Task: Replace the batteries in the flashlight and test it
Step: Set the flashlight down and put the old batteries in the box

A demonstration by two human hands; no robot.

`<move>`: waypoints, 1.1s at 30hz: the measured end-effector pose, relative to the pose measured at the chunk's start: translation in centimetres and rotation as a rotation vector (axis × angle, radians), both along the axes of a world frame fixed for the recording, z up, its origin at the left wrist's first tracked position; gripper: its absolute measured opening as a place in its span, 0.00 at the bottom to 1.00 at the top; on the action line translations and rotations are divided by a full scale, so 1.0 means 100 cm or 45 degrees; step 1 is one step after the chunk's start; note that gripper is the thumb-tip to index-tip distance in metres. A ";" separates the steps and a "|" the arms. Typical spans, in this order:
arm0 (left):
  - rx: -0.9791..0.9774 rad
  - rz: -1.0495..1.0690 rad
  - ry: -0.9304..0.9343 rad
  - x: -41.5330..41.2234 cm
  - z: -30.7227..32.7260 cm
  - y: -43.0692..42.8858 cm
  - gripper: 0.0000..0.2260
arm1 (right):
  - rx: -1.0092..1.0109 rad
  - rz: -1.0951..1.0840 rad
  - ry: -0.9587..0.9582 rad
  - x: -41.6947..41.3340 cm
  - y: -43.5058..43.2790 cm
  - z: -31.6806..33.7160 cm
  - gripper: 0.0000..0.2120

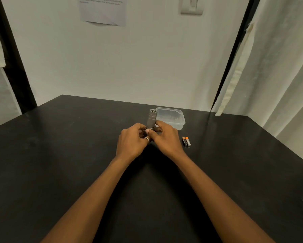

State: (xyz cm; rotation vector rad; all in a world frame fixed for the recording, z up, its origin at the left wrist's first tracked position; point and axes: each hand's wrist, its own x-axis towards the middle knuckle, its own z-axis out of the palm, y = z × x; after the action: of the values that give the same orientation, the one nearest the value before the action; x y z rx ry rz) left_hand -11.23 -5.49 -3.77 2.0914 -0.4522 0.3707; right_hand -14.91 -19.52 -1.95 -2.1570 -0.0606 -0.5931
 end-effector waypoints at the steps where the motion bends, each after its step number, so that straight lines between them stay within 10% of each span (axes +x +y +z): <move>1: -0.014 0.029 0.025 0.004 0.000 0.002 0.13 | -0.023 0.005 0.016 0.008 0.003 0.001 0.06; 25: 0.217 0.299 0.101 0.162 0.004 0.040 0.11 | -0.115 0.011 0.114 0.185 0.054 -0.007 0.03; 33: 0.346 0.283 0.212 0.152 0.003 0.039 0.22 | -0.034 0.003 0.260 0.170 0.053 -0.009 0.28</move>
State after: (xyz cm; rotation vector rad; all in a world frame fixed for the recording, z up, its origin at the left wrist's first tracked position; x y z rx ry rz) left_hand 3.99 -1.59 -3.45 2.4239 -0.1785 0.2715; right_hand 2.05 -14.20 -2.82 -2.2322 0.0406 -0.3698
